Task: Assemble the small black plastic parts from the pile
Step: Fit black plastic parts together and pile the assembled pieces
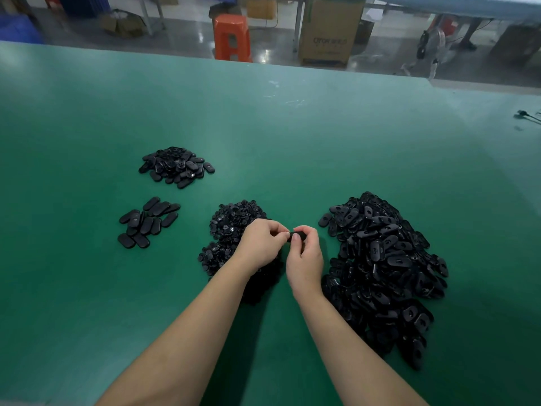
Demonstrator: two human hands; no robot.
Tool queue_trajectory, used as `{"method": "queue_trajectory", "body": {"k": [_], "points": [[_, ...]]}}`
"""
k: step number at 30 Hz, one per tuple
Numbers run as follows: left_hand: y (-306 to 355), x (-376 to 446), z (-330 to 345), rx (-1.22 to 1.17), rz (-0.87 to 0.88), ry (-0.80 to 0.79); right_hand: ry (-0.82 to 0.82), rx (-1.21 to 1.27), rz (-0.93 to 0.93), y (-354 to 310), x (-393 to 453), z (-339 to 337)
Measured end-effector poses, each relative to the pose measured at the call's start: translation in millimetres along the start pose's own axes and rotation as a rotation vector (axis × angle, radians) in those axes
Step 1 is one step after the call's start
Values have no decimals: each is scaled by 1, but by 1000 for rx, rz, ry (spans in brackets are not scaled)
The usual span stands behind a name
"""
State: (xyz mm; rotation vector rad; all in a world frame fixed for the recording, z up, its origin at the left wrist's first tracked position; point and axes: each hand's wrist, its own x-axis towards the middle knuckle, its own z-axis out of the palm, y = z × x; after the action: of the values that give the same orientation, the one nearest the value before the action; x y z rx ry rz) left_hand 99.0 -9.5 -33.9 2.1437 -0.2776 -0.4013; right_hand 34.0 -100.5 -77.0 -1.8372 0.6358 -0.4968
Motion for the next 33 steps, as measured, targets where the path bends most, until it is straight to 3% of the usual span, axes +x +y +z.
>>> {"method": "queue_trajectory", "body": {"k": [10,23,26,29,33], "points": [[2,-3,-1,37,24,28,-17,22,1,1,0,1],[4,-8,-5,480,323,206,29,106,-6,1,-2,4],[-9,-4,-32,392,241,342,16,84,-34,2,-2,3],[-38,1,-73,305,48,474,-21,69,-21,2,-3,3],[-87,-6,-119,372,-189,558,-29,56,-12,1,-3,4]]}}
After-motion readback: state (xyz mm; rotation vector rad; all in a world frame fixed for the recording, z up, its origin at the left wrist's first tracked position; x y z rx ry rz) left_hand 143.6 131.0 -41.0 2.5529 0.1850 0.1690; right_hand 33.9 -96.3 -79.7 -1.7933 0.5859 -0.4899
